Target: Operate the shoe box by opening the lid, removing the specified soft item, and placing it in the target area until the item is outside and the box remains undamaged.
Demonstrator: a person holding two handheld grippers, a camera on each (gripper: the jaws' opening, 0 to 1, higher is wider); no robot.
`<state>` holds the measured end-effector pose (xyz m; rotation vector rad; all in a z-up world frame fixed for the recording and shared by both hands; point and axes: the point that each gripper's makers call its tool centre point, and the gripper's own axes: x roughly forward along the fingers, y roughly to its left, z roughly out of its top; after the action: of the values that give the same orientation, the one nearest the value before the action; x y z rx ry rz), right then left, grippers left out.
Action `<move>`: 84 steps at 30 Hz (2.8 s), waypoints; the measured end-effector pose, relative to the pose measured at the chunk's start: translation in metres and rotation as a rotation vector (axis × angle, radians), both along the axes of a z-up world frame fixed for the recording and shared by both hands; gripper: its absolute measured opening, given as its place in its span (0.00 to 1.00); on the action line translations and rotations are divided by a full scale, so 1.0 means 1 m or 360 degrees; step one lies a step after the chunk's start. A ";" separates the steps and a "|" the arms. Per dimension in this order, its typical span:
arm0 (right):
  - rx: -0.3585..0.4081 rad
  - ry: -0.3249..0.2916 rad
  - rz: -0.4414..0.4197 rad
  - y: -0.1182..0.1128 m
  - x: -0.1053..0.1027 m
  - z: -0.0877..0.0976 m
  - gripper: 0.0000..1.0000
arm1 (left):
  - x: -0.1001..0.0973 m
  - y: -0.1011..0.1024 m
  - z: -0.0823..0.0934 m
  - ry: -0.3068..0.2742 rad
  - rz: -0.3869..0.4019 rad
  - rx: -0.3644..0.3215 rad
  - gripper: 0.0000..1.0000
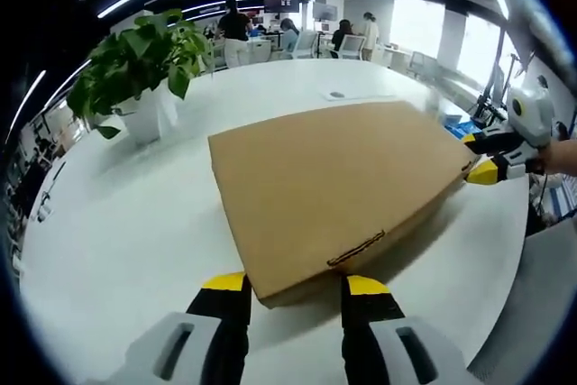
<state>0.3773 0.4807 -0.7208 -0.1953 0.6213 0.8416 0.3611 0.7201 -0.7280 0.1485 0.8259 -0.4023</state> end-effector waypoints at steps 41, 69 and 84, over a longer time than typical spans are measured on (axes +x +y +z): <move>-0.0044 -0.0200 -0.0053 -0.050 -0.009 0.031 0.48 | -0.020 -0.009 0.028 -0.0143 0.0042 -0.0037 0.55; -0.0038 -0.0271 -0.0379 -0.167 -0.090 0.064 0.75 | -0.104 -0.078 0.091 -0.0442 -0.0089 -0.0232 0.90; 0.0006 -0.0254 -0.0486 -0.190 -0.114 0.067 0.90 | -0.130 -0.082 0.086 -0.0482 -0.0101 -0.0240 1.00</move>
<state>0.2630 0.2903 -0.6537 -0.1575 0.4843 0.5264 0.2315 0.6379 -0.6419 0.0922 0.4913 -0.4866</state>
